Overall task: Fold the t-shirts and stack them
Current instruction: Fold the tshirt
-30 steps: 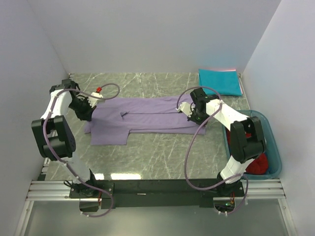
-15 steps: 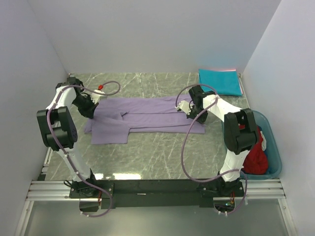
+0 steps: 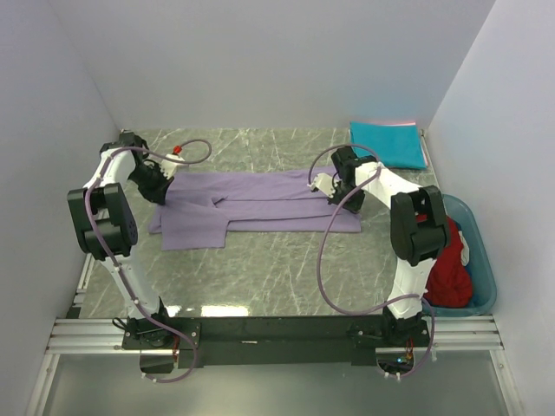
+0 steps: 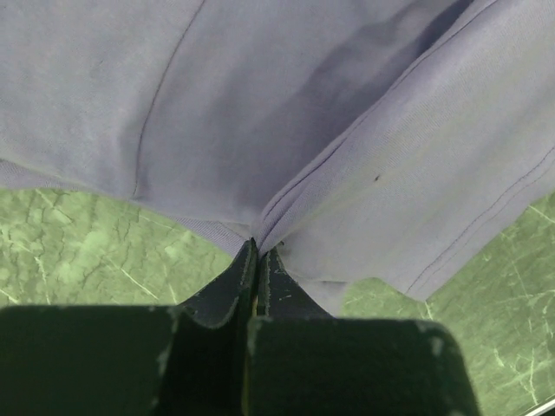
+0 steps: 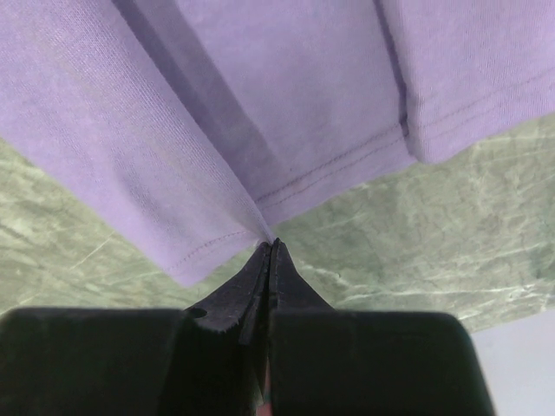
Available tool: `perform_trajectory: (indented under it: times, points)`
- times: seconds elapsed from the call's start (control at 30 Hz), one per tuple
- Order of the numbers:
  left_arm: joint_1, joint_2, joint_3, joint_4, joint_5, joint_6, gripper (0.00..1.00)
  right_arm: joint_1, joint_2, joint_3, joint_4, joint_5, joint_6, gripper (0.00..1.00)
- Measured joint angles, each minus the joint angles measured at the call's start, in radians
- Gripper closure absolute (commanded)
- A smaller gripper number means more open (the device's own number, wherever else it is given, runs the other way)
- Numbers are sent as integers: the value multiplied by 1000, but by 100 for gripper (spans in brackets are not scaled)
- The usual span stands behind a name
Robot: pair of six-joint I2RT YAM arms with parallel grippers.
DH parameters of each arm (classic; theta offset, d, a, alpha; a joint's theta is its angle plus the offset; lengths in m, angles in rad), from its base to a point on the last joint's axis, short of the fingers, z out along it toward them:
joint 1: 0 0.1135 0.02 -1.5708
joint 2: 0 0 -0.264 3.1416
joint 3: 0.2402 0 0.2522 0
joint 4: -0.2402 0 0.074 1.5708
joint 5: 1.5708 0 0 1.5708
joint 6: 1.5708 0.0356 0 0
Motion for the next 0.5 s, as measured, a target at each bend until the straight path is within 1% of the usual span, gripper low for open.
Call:
perform_trajectory:
  times: [0.4,0.43,0.47,0.5]
  points:
    - [0,44,8,26,-10,-9,99,0,19,5,10,9,0,100]
    - [0,49,8,30,-11,-11,92,0,19,5,12,11,0,96]
    - [0,53,9,32,-13,-13,86,0,20,5,14,14,4,79]
    - [0,57,11,33,-13,-20,80,0,20,5,16,15,15,67]
